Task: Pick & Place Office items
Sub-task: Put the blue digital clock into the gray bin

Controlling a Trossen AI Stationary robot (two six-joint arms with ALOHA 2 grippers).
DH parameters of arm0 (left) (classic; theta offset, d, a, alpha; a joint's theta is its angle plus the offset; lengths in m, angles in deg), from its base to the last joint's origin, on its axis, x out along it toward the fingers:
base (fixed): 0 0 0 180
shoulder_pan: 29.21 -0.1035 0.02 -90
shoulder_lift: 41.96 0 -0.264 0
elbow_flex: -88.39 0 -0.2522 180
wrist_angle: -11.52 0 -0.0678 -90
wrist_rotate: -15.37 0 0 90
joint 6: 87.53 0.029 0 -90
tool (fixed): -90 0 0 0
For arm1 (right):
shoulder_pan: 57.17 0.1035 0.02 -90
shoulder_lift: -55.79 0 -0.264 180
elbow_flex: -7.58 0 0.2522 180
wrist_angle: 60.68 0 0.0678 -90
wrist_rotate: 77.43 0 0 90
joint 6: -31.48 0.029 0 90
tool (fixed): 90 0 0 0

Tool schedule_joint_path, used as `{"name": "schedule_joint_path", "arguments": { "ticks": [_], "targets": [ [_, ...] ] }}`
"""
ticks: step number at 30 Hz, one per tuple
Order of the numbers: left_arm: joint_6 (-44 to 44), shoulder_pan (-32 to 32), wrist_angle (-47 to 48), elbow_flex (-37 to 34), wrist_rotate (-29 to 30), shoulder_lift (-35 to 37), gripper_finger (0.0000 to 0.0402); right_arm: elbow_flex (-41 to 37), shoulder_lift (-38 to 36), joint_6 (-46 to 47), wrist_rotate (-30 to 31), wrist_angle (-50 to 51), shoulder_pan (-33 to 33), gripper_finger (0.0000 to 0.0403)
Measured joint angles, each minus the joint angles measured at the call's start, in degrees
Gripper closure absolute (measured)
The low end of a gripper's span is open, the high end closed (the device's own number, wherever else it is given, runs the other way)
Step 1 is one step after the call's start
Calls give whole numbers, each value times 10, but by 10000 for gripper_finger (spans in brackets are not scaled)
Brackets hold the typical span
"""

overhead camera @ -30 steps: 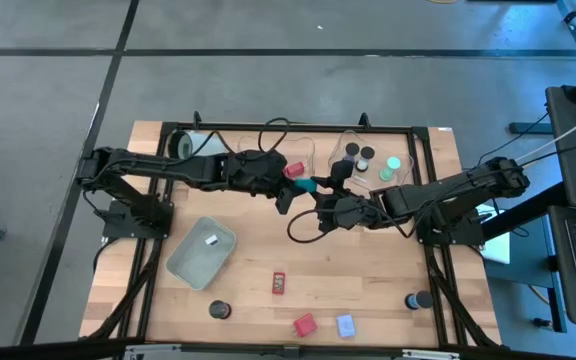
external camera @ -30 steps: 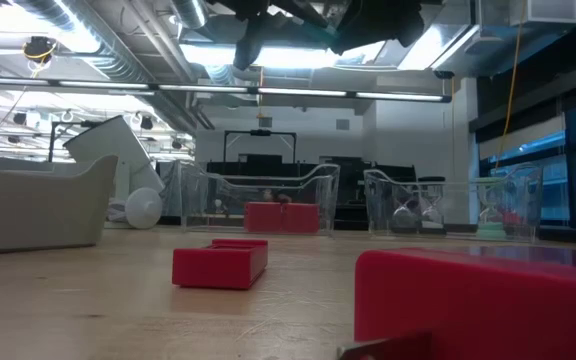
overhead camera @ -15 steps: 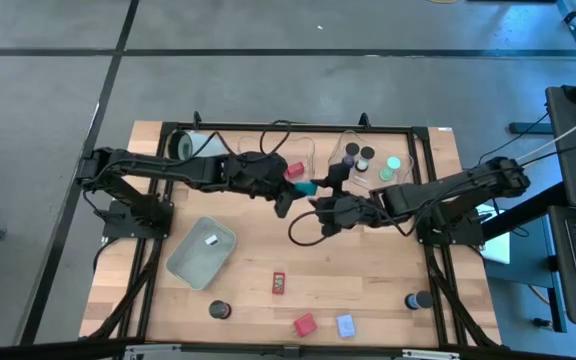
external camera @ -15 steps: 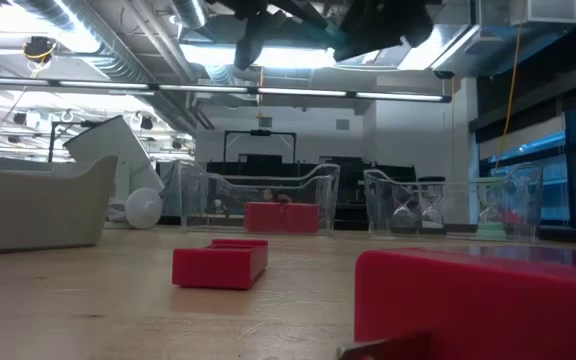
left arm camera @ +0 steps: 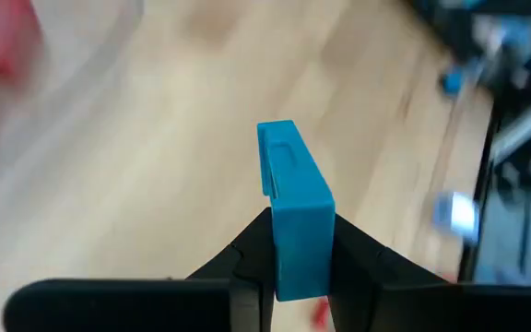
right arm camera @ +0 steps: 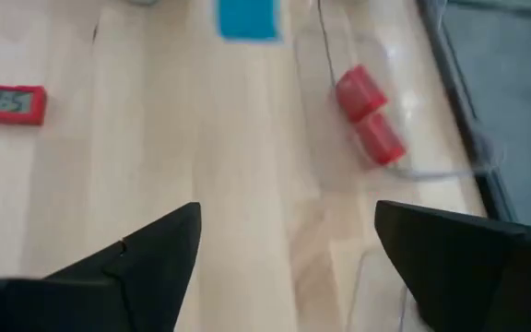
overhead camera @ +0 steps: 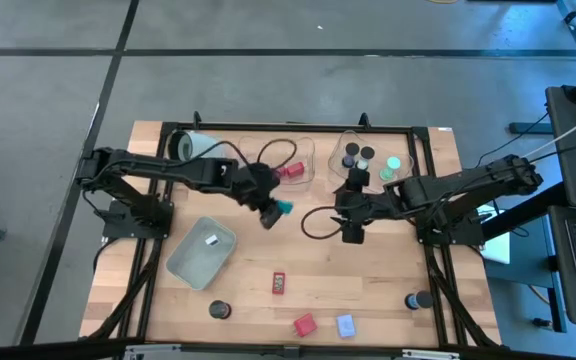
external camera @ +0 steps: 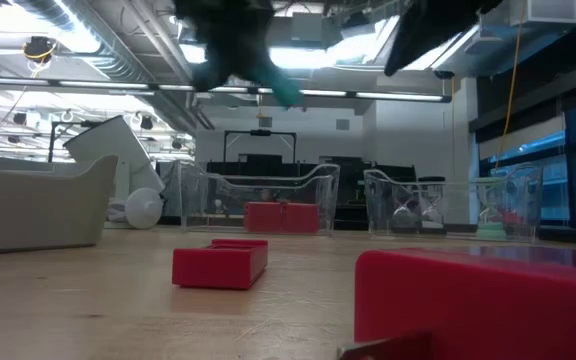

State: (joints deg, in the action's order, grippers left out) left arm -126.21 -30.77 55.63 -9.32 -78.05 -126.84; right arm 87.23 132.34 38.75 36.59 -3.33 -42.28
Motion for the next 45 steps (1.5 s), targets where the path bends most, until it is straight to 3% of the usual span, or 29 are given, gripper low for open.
{"name": "schedule_joint_path", "arguments": {
  "ticks": [5,17,27,45],
  "targets": [
    [-40,36,123,0,-52,2,339,0,-1,27,-3,26,0,91],
    [-257,190,391,-1,-22,28,339,0,-1,25,3,23,0,107],
    [-359,252,375,-89,-71,24,339,0,-1,28,4,22,0,108],
    [-382,259,266,-191,-36,24,337,0,-1,47,4,22,0,108]
  ]
}}
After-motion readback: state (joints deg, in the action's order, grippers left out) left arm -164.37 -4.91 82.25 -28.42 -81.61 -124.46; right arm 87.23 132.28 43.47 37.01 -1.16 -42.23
